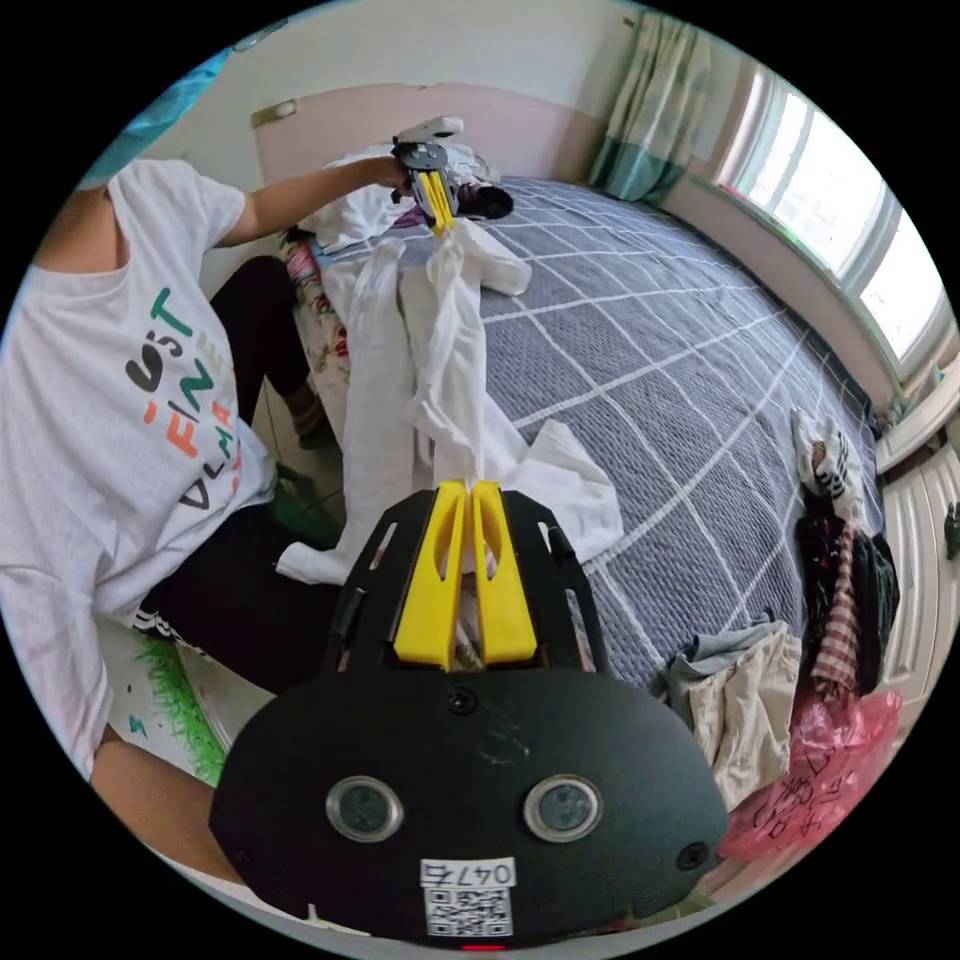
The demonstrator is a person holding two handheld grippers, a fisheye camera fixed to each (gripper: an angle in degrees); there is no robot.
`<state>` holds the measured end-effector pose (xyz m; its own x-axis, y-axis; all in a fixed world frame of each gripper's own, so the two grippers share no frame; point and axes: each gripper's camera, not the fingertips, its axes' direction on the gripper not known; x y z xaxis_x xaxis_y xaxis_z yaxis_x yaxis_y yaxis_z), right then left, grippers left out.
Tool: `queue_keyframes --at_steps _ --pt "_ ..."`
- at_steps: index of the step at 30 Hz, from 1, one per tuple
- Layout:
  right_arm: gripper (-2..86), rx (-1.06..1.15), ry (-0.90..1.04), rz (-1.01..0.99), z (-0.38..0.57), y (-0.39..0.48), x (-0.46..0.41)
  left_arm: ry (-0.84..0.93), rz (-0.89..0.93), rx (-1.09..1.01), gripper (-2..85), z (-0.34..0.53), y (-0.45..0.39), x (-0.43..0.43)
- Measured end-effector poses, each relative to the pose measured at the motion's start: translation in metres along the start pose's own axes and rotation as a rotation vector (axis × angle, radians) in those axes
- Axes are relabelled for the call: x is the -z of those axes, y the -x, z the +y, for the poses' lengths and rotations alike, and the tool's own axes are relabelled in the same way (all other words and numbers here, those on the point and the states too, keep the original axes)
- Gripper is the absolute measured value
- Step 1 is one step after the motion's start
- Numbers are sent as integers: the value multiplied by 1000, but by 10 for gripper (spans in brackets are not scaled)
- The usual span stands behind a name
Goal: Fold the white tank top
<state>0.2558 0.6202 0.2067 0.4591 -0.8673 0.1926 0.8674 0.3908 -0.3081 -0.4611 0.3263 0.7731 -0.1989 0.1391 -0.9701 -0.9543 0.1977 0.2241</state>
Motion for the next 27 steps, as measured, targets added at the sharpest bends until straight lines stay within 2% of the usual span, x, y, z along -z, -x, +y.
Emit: queue_keyframes --at_steps 3,8,11,12,14,16,18,20,22,27 --pt "27 17 -9 -32 -4 6 2 -118 84 130 -5 57 -31 7" --pt "57 59 -7 -21 -16 18 14 -289 53 328 0 131 -85 22" --pt "56 144 55 -8 -28 34 14 -397 -1 206 36 118 -136 44" --pt "53 172 83 2 -33 40 13 -374 -25 172 48 110 -146 45" --pt "42 202 131 30 -39 48 11 -191 -96 69 109 69 -181 36" --pt "14 238 189 99 -45 55 11 -99 -113 -15 129 40 -203 25" --pt "5 256 177 161 -49 58 19 -54 -178 -109 124 18 -223 17" --pt "2 233 156 153 -53 55 34 35 -300 -220 93 -2 -244 4" --pt "0 198 127 157 -55 53 56 72 -347 -280 71 -10 -255 -1" --pt "0 177 129 195 -54 53 81 105 -269 -343 65 -24 -271 2"
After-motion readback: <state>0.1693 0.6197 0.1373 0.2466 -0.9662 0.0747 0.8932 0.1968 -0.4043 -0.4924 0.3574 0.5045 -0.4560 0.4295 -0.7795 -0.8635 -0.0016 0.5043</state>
